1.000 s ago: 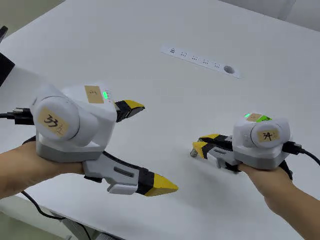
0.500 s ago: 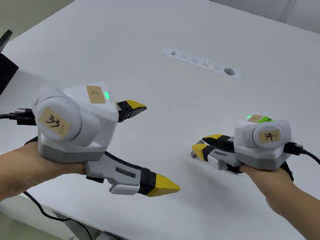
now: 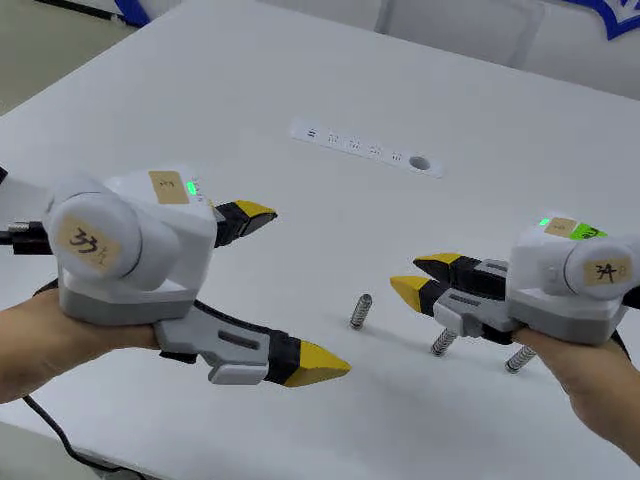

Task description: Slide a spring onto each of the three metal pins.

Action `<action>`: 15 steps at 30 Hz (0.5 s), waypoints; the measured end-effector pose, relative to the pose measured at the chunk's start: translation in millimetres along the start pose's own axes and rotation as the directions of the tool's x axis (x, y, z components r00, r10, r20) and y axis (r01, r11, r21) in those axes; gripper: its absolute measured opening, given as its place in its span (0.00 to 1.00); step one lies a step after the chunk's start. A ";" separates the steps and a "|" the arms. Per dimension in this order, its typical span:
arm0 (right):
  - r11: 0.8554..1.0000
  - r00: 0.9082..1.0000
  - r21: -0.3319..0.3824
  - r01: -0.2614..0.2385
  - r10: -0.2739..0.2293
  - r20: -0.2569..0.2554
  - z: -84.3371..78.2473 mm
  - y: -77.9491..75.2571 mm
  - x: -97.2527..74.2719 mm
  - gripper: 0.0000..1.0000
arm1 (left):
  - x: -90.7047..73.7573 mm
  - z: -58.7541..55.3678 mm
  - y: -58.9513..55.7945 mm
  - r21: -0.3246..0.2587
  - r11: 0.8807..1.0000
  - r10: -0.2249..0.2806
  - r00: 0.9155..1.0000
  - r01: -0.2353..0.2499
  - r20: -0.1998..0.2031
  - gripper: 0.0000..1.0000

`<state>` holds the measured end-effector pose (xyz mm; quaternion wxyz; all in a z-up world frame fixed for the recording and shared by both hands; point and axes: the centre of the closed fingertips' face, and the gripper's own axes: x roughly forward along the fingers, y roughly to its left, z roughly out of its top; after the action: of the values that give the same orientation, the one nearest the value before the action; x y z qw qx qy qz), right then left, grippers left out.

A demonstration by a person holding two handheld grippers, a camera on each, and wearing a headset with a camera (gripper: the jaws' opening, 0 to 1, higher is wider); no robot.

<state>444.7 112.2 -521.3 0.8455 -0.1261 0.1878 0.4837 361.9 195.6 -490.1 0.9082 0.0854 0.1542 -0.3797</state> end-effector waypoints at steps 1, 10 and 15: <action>1.000 1.000 0.003 0.005 -0.005 0.009 2.2 -3.9 -10.2 0.24 | 1.0 4.1 0.3 0.002 1.000 0.003 1.000 -0.003 0.006 1.00; 0.996 0.998 -0.069 0.057 -0.058 -0.007 -9.7 -27.5 -77.4 0.29 | 9.1 22.4 -5.3 0.057 0.998 -0.003 1.000 0.003 -0.003 1.00; 0.990 0.997 -0.120 0.076 -0.078 -0.011 -16.3 -33.7 -113.3 0.34 | 12.6 28.5 -4.2 0.067 0.998 -0.015 1.000 0.016 -0.019 1.00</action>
<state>418.4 1.7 -485.0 0.8530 -0.1873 0.1599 0.4602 373.4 176.6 -467.9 0.9004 0.1183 0.1504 -0.3908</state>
